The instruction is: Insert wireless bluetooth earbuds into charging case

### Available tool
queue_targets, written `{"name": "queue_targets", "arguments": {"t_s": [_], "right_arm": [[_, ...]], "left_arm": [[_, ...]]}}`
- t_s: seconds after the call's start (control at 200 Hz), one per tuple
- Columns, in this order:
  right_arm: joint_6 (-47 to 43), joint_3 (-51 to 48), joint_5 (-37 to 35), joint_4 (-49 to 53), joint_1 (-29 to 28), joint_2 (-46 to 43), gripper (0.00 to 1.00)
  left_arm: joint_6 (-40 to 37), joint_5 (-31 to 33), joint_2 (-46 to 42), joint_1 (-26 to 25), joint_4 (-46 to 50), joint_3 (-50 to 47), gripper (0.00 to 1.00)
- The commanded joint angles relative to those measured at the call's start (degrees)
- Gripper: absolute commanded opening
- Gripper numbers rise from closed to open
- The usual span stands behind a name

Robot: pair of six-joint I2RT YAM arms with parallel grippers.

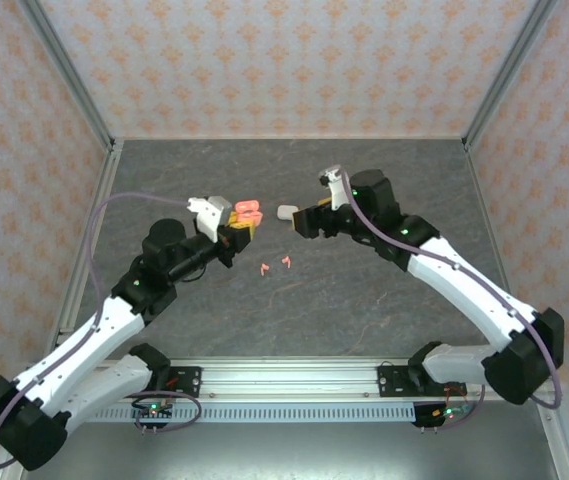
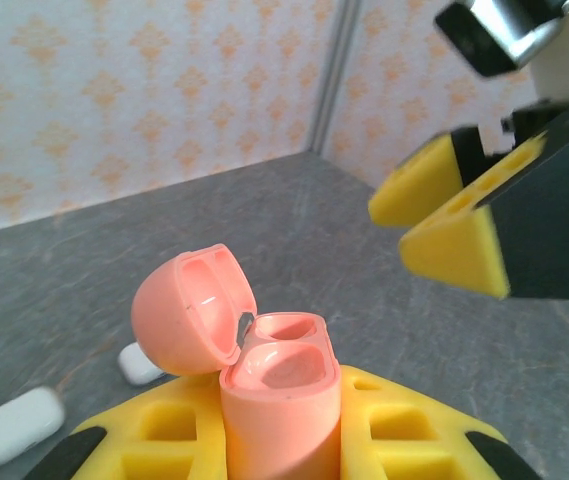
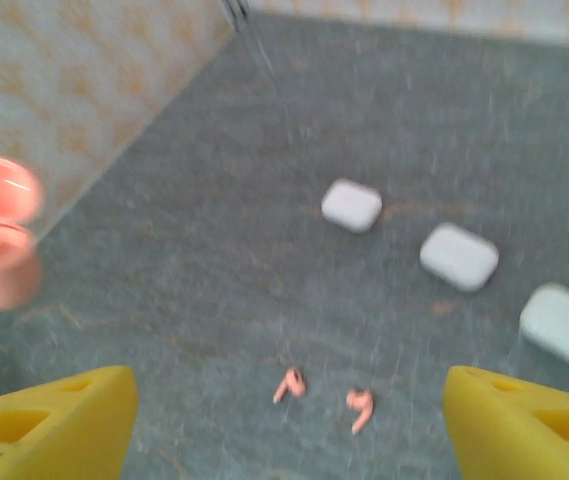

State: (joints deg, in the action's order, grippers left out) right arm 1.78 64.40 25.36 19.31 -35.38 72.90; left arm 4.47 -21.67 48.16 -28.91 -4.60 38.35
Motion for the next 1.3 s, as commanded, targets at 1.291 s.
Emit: {"name": "queue_targets", "arguments": {"t_s": [1.291], "right_arm": [[-8.7, 26.2, -0.9, 18.9, -13.0, 50.0, 0.39]], "left_arm": [[-0.4, 12.4, -18.6, -0.5, 15.0, -3.2, 0.0]]}}
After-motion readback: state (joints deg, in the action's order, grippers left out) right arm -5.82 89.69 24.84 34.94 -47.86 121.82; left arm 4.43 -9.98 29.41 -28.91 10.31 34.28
